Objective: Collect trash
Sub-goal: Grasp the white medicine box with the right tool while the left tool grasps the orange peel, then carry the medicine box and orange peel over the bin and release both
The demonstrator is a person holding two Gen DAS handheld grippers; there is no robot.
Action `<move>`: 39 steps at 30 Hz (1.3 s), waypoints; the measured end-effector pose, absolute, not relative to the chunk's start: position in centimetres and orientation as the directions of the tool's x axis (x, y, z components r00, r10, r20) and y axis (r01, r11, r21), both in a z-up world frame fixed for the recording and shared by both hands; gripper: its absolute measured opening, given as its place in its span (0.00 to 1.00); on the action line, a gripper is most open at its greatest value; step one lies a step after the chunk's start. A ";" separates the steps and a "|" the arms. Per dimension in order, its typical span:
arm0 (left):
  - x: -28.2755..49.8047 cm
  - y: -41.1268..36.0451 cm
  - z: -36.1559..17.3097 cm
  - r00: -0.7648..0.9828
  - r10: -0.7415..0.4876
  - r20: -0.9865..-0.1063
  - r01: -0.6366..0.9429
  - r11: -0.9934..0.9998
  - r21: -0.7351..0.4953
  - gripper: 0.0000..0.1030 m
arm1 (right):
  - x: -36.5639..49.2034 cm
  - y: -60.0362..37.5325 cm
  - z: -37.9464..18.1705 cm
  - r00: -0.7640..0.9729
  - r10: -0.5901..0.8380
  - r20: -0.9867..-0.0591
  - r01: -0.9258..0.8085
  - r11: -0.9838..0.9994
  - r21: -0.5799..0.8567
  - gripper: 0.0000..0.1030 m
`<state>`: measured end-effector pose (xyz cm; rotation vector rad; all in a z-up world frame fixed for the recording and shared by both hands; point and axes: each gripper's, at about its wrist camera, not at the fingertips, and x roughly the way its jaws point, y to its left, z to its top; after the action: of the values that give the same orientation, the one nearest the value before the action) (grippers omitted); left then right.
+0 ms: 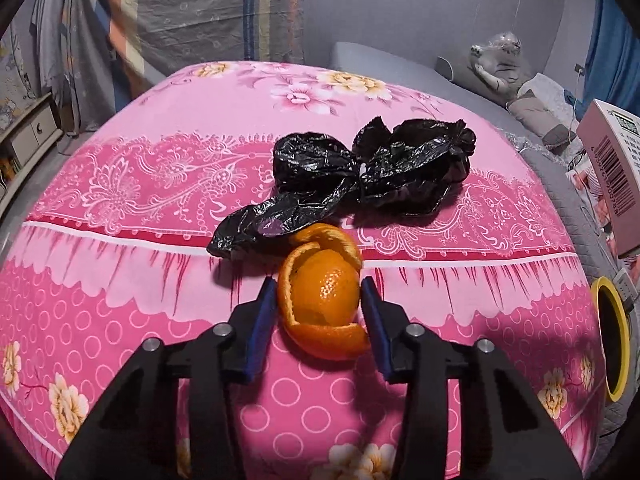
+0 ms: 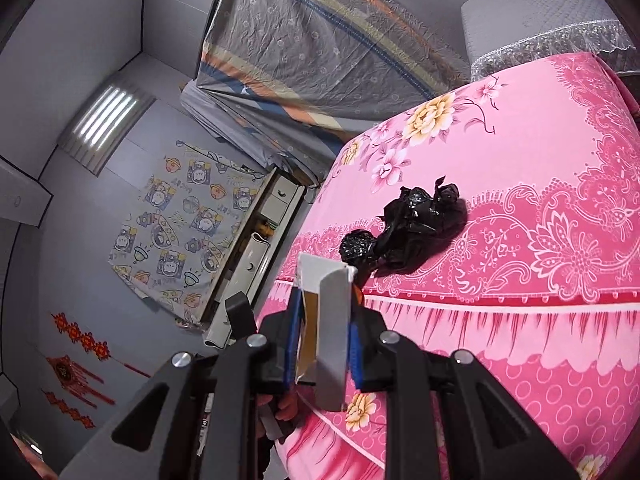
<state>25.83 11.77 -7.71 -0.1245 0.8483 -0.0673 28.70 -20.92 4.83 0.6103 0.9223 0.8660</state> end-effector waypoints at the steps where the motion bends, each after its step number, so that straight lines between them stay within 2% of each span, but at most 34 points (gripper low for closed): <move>1: 25.5 11.7 -7.5 0.663 -0.109 -0.741 0.014 0.991 -0.134 0.37 | 28.4 -21.1 4.9 0.325 0.845 -0.424 -0.371 0.526 0.765 0.19; 6: 23.4 12.2 -6.6 0.678 -0.122 -0.725 0.022 0.989 -0.145 0.35 | 27.0 -22.3 5.5 0.347 0.836 -0.426 -0.371 0.539 0.756 0.19; 17: 14.9 11.6 -2.3 0.801 -0.090 -0.592 0.044 0.995 -0.092 0.34 | 22.0 -23.6 4.7 0.363 0.796 -0.485 -0.366 0.600 0.712 0.19; 25: 12.6 6.7 1.5 0.846 -0.177 -0.503 0.160 0.984 -0.078 0.34 | 19.2 -26.9 4.5 0.426 0.774 -0.468 -0.333 0.615 0.715 0.19; 39: 12.2 -4.8 4.6 0.816 -0.365 -0.447 0.382 0.922 -0.056 0.34 | 15.5 -35.2 5.8 0.591 0.673 -0.446 -0.256 0.680 0.687 0.19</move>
<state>12.22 -4.85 4.62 0.0373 0.4690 -0.3988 15.47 -35.17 5.76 0.6126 0.7580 0.5816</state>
